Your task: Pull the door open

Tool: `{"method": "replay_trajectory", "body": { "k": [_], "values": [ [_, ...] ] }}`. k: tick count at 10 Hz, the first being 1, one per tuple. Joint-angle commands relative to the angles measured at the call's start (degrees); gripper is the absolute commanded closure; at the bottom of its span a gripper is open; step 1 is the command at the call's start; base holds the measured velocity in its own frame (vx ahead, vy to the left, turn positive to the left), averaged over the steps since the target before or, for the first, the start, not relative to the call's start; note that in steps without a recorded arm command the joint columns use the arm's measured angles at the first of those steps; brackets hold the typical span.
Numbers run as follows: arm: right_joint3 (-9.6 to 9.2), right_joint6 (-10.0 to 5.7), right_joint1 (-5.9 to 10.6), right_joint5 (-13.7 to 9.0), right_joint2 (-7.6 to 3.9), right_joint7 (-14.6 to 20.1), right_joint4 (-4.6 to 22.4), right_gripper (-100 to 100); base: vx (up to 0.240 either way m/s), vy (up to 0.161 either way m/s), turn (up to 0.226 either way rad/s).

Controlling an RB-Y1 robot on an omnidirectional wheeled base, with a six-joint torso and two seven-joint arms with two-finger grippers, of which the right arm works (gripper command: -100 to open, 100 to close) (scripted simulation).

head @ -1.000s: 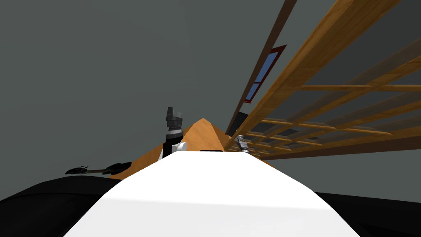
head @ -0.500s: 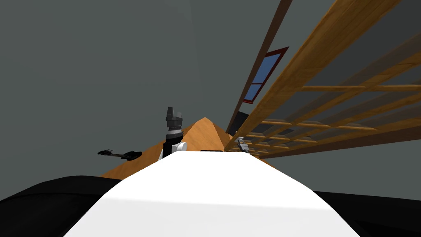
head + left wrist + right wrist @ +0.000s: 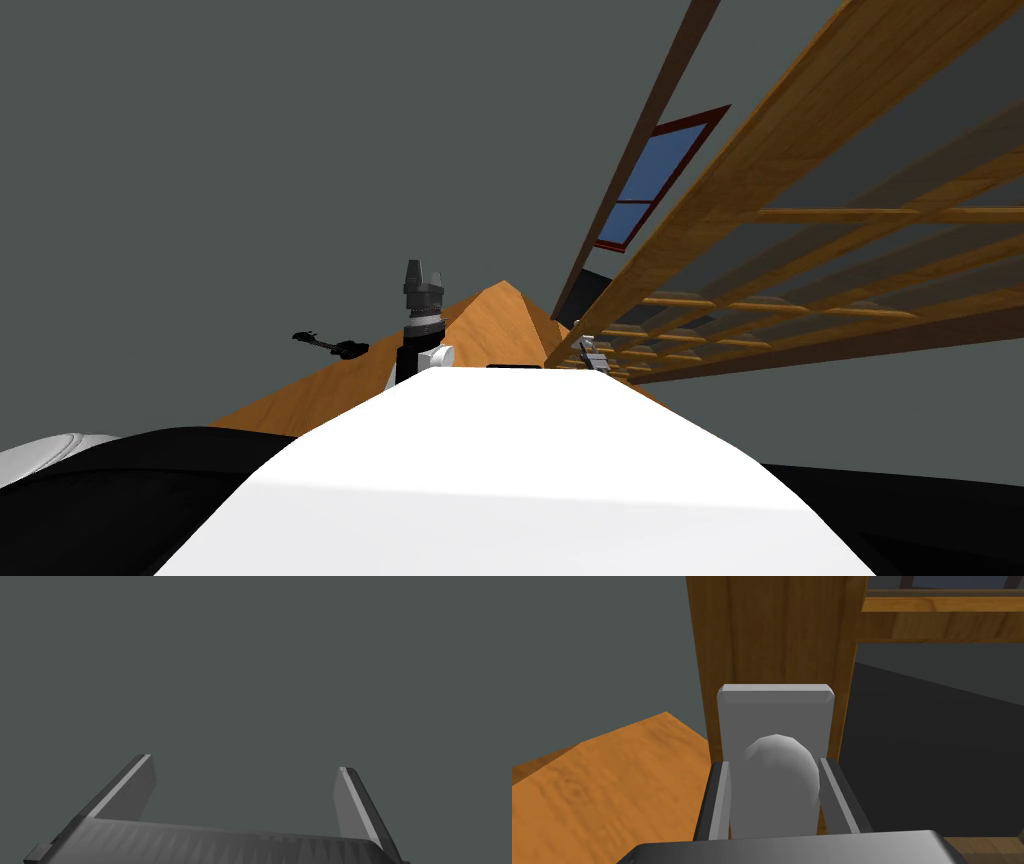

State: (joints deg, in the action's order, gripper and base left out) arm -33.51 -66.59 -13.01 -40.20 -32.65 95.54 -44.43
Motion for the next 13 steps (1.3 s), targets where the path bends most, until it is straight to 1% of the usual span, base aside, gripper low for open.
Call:
{"method": "replay_trajectory", "body": {
  "k": [1, 2, 3, 4, 10, 13],
  "values": [
    [-0.75, -1.23, -0.84, 0.1, -0.81, 0.63, -0.18, 100, -0.213, -0.046, 0.112],
    [-1.31, -2.09, -1.06, 0.23, -1.21, 1.16, 0.17, 100, -0.254, -0.042, 0.142],
    [-1.03, -1.31, -0.78, 0.2, -0.88, 0.77, -0.04, 100, -0.117, -0.016, 0.031],
    [-1.45, -2.01, -1.05, 0.57, -1.04, 1.29, 0.44, 100, -0.137, -0.034, 0.161],
    [-2.45, -4.97, -1.37, 1.82, -1.73, 3.32, 2.54, 100, -0.209, -0.057, 0.148],
    [-2.87, -6.24, -1.51, 2.35, -2.03, 4.2, 3.45, 100, -0.193, -0.04, 0.121]
  ]
}}
